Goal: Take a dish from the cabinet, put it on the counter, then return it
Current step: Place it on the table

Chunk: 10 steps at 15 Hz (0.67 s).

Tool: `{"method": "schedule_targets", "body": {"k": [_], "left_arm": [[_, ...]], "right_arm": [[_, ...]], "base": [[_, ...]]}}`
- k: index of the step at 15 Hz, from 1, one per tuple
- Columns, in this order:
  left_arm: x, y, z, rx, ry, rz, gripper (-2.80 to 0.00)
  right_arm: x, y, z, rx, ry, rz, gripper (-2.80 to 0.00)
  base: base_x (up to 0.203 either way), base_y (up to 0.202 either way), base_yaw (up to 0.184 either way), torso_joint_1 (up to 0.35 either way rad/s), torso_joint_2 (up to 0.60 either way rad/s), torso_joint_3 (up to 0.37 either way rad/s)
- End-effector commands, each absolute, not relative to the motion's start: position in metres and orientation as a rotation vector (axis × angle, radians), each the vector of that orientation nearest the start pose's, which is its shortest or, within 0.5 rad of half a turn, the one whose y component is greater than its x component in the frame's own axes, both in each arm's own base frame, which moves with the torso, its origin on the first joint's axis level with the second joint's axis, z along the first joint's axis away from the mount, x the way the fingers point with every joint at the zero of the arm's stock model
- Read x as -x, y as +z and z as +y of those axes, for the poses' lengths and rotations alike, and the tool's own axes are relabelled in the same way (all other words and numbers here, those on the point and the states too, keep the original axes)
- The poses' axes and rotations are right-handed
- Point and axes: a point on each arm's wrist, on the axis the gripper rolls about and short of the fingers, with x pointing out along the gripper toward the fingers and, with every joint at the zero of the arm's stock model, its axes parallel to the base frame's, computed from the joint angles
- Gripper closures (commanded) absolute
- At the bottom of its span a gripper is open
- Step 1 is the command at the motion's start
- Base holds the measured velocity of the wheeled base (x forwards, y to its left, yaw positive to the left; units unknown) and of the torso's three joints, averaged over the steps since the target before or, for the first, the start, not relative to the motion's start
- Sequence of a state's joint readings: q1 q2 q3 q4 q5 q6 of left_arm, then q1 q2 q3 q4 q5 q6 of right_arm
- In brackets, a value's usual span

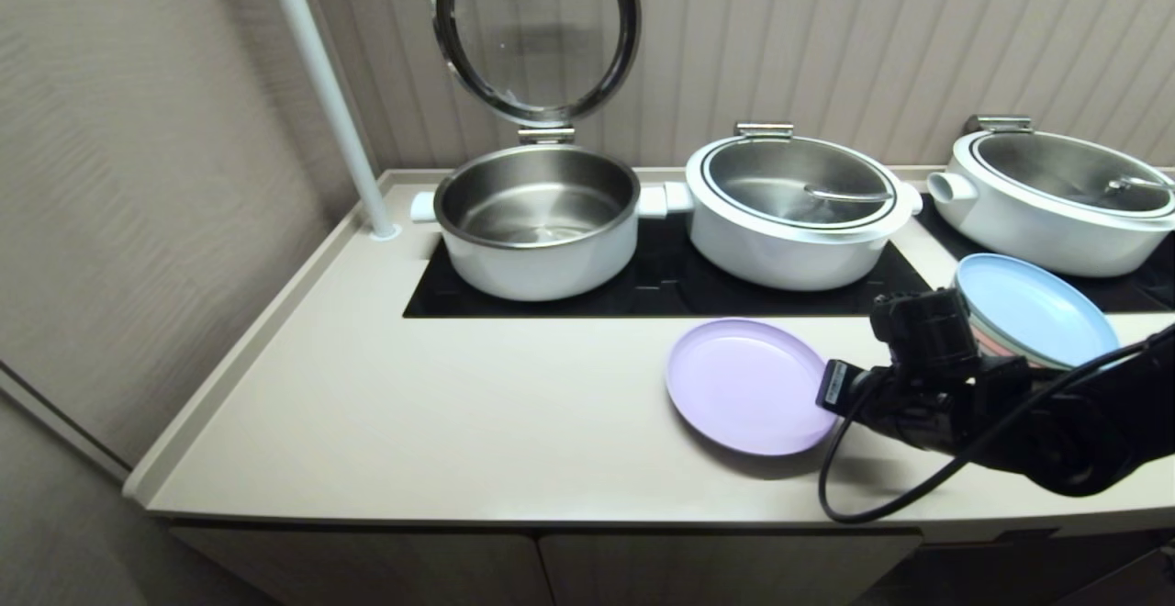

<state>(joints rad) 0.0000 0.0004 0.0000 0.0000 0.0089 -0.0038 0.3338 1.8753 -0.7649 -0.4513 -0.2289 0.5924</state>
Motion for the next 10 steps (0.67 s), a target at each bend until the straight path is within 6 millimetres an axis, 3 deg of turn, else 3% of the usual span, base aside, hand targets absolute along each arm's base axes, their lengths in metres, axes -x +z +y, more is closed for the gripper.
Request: {"method": "schedule_targets", "body": {"k": [1, 10], "left_arm": [[0.0228, 0.0755, 0.0002, 0.005, 0.009, 0.000, 0.00], [0.0228, 0.0755, 0.0002, 0.004, 0.009, 0.000, 0.00]], "right_arm": [[-0.2997, 0.1029, 0.0987, -0.394, -0.089, 0.630, -2.80], [-0.2959, 0.1126, 0.0962, -0.354, -0.135, 0.572, -2.80]], "base": [[0.000, 0.000, 0.000, 0.000, 0.00, 0.000], [0.000, 0.000, 0.000, 0.000, 0.00, 0.000]]}}
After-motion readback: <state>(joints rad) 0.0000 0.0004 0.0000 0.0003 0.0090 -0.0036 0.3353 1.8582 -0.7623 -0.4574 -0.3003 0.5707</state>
